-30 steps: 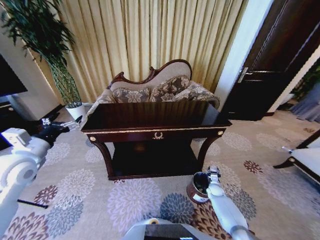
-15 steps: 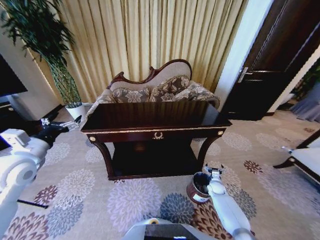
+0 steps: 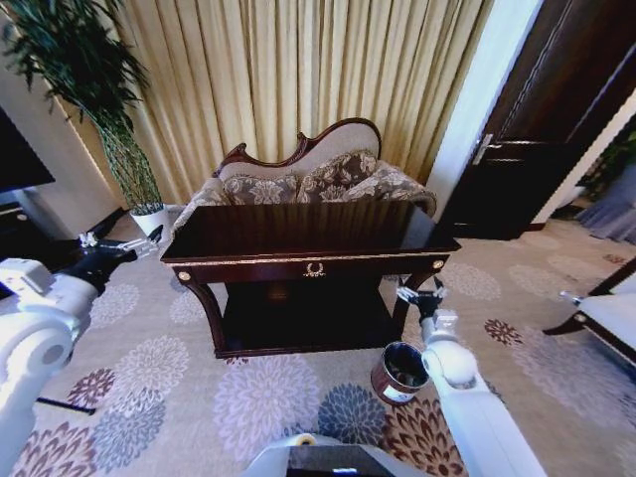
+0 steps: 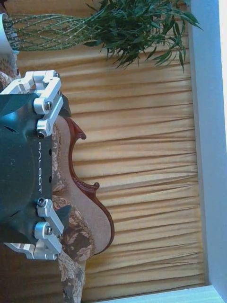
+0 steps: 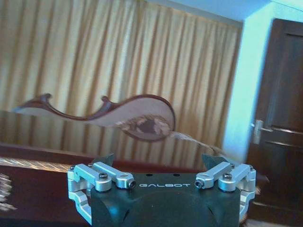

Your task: Move to the front of the table and place the trash on the table into the trash bin.

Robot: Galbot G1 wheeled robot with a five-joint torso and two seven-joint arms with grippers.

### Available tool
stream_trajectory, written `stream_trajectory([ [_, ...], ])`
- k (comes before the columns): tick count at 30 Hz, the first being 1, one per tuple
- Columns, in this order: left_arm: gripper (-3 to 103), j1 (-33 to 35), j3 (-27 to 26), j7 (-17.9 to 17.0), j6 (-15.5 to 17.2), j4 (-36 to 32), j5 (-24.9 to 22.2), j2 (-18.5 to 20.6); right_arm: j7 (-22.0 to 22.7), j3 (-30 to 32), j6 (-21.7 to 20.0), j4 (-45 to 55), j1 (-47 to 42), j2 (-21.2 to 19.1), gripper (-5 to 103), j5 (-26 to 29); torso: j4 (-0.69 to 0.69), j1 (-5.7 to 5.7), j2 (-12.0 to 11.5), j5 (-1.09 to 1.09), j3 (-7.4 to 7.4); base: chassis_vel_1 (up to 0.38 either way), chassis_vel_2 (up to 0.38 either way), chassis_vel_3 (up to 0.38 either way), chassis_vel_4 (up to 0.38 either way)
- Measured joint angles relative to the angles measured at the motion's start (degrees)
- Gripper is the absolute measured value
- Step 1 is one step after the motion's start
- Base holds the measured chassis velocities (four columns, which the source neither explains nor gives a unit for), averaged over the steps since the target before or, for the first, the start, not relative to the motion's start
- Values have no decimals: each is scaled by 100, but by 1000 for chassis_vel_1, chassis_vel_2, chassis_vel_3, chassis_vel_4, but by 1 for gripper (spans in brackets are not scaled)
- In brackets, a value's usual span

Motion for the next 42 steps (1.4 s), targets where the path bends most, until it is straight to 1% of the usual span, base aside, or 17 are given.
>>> stream_trajectory([
  [1, 100, 15, -11, 6, -12, 12, 1, -5, 7, -14, -93, 170, -61, -11, 100, 2, -1, 0, 0, 0, 0, 0, 0, 0, 0],
  [6, 100, 62, -39, 18, -40, 48, 9, -28, 130, -43, -231, 594, -221, -48, 100, 98, -1, 0, 0, 0, 0, 0, 0, 0, 0],
  [10, 100, 77, -39, 31, -79, 74, 88, -43, 249, -42, -230, 619, -235, -52, 100, 107, -1, 0, 0, 1, 1, 0, 0, 0, 0],
  [12, 100, 93, -39, 81, -136, 121, 202, -46, 323, -38, -210, 613, -241, -52, 100, 132, -1, 1, -1, 1, 1, 70, -51, -57, 74],
  [18, 100, 105, -39, 94, -154, 152, 231, -40, 368, -35, -193, 677, -255, -53, 100, 183, -1, 2, -1, 1, 2, 125, -121, -114, 119],
  [23, 100, 119, -18, 94, -173, 154, 251, -57, 402, -48, -131, 687, -258, -21, 100, 210, 0, 2, -1, 0, 1, 232, -218, -237, 233],
  [24, 100, 130, -10, 94, -184, 154, 268, -58, 407, -56, -109, 687, -257, -14, 100, 212, -3, 1, -1, 0, 1, 268, -269, -291, 268],
  [26, 100, 136, -6, 94, -186, 153, 281, -57, 409, -64, -105, 698, -257, -13, 100, 214, -3, -1, 0, 1, 0, 275, -269, -291, 273],
  [28, 100, 139, -3, 94, -190, 149, 295, -54, 411, -69, -100, 725, -254, -15, 100, 220, 3, -4, 2, 2, -1, 266, -270, -214, 276],
  [30, 100, 139, -1, 94, -190, 153, 298, -46, 414, -66, -94, 725, -253, -18, 100, 221, 3, -4, 2, 1, -1, 252, -269, -207, 275],
  [36, 100, 121, 30, 95, -190, 166, 301, -23, 417, -2, -55, 684, -261, -25, 100, 236, -3, 0, 0, 1, 1, 227, -242, -225, 224],
  [42, 100, 100, 62, 95, -190, 173, 308, -9, 417, 2, -46, 660, -250, -23, 100, 273, 0, 2, -2, -1, 2, 229, -202, -222, 194],
])
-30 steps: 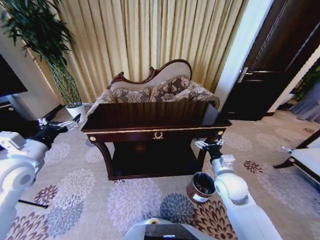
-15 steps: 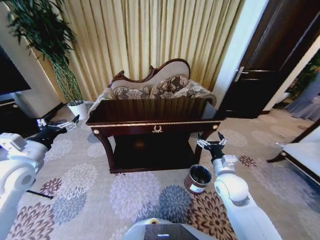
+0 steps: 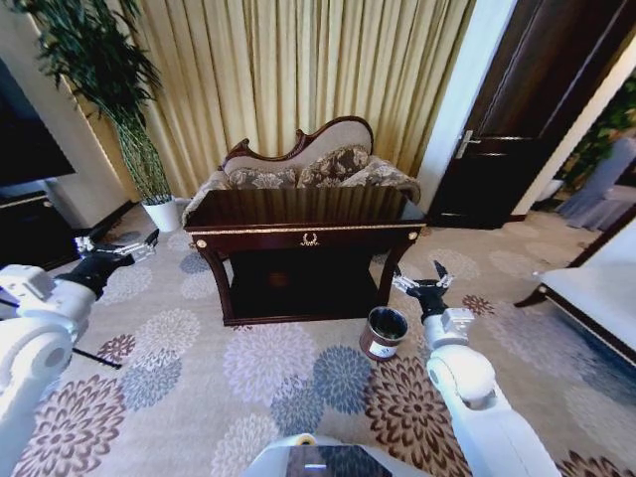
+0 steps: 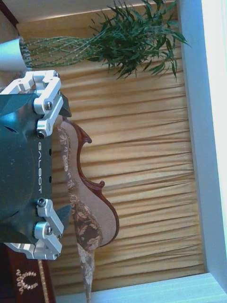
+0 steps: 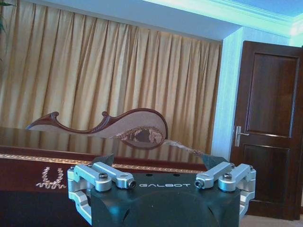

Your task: Move to the front of the table and place the trash on the table into the trash bin.

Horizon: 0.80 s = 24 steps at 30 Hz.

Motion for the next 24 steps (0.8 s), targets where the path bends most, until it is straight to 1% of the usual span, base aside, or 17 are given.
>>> stream_trajectory([
  [6, 100, -7, 15, 0, -3, 4, 2, 3, 2, 2, 26, -36, 7, 4, 100, 15, -1, -1, 1, 1, 0, 253, -245, -267, 246],
  [9, 100, -13, 25, 2, -6, 6, 3, -1, 7, 13, 33, -44, 13, 2, 100, 17, -1, -2, 1, 5, -1, 248, -254, -219, 269],
  [11, 100, -31, 53, 2, -10, 22, 11, -3, 7, 24, 33, -43, 14, 1, 100, 18, 3, -2, 2, -4, -2, 242, -243, -201, 261],
  [12, 100, -31, 53, 2, -10, 22, 11, -3, 7, 24, 33, -43, 14, 1, 100, 18, 3, -2, 2, -4, -2, 242, -243, -199, 254],
  [14, 100, -47, 69, 2, -14, 28, 15, -4, 7, 26, 33, -45, 14, 1, 100, 21, 1, -2, 2, -2, -2, 222, -240, -246, 247],
  [16, 100, -60, 90, 8, -30, 42, 25, -17, 10, 26, 48, -74, 19, 4, 100, 24, -5, 0, 1, 6, 0, 236, -235, -285, 210],
  [17, 100, -60, 90, 8, -30, 42, 25, -17, 10, 26, 48, -74, 19, 4, 100, 24, -5, 0, 1, 6, 0, 221, -242, -285, 222],
  [21, 100, -23, 92, 13, -93, 57, 44, -42, -14, 15, 122, -144, 38, 21, 100, -52, 1, -1, 2, -5, -2, 190, -261, -168, 243],
  [24, 100, 12, 53, 13, -120, 51, 45, -71, -51, -22, 257, -208, 58, 22, 100, -89, 1, -2, 1, 6, -1, 249, -215, -224, 220],
])
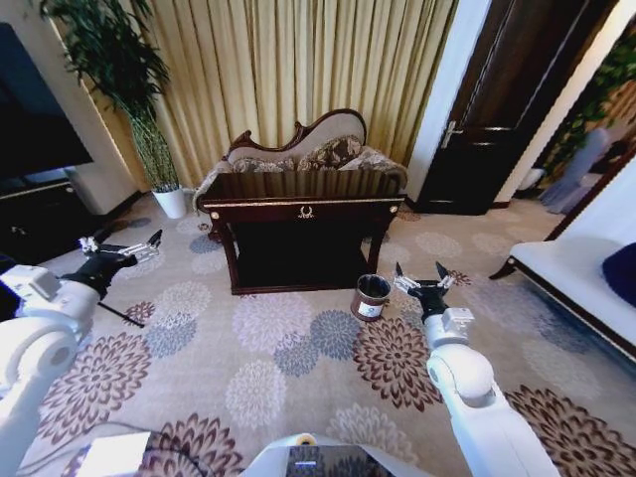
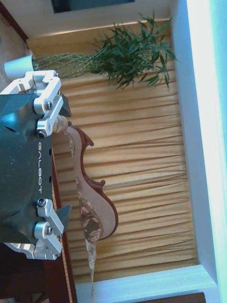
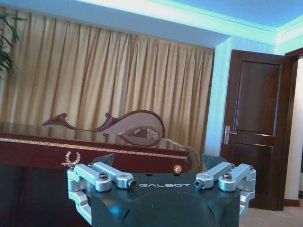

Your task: Move to the front of the table and place the trash on the table into the trash bin.

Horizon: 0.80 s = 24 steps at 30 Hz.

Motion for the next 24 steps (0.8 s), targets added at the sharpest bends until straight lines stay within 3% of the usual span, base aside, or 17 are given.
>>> stream_trajectory([
  [10, 100, 24, 16, -6, 31, -103, -58, -154, 20, -143, 8, 239, -54, -40, 100, 96, 0, -2, 2, -6, -1, 99, -81, -109, 87],
  [17, 100, 175, -73, -115, 15, -289, -120, -303, 242, -355, -456, 852, -70, -130, 100, 458, -3, 5, -3, -5, 2, -9, 7, 12, -15],
  [24, 100, 414, -189, -123, -105, -389, -94, -448, 289, -381, -574, 1038, -98, -229, 100, 575, 1, -1, 2, -5, -1, 0, 0, 0, 0],
])
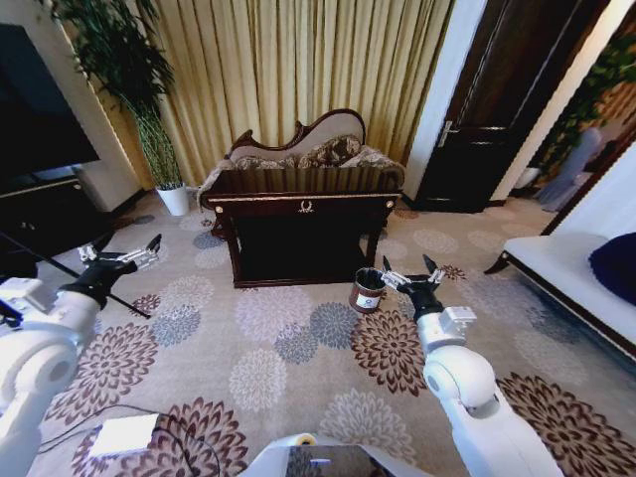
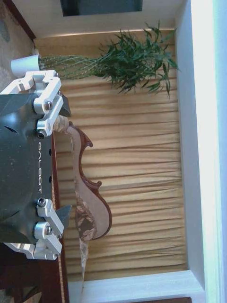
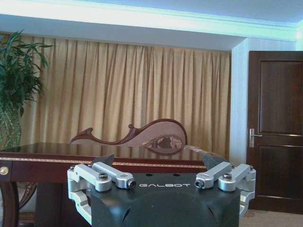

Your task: Move to the front of the table and place the trash on the table into the trash bin.

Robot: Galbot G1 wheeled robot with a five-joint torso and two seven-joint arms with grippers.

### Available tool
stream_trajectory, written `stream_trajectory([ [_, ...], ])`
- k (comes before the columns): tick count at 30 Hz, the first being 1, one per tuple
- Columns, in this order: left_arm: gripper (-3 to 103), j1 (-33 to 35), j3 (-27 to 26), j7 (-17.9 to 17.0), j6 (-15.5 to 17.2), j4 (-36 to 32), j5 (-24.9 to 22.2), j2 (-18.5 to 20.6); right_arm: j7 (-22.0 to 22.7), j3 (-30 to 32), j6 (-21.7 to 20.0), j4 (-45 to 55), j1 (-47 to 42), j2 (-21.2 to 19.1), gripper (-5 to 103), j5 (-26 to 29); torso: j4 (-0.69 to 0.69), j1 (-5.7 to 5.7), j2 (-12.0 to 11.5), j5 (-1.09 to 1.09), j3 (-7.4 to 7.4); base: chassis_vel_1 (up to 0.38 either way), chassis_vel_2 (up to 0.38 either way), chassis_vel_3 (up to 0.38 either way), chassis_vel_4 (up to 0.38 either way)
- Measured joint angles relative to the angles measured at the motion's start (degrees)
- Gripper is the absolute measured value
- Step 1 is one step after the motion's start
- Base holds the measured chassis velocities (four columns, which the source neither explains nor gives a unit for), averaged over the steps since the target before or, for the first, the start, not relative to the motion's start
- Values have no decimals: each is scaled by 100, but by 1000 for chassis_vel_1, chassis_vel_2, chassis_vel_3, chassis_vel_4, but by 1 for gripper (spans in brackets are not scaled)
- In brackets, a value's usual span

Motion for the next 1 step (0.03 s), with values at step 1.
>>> stream_trajectory([
  [1, 100, 38, -23, 0, -34, -15, 23, -31, 6, 0, -17, 64, -25, -35, 100, 42, -3, 0, 0, 0, 0, 0, 0, 0, 0],
])
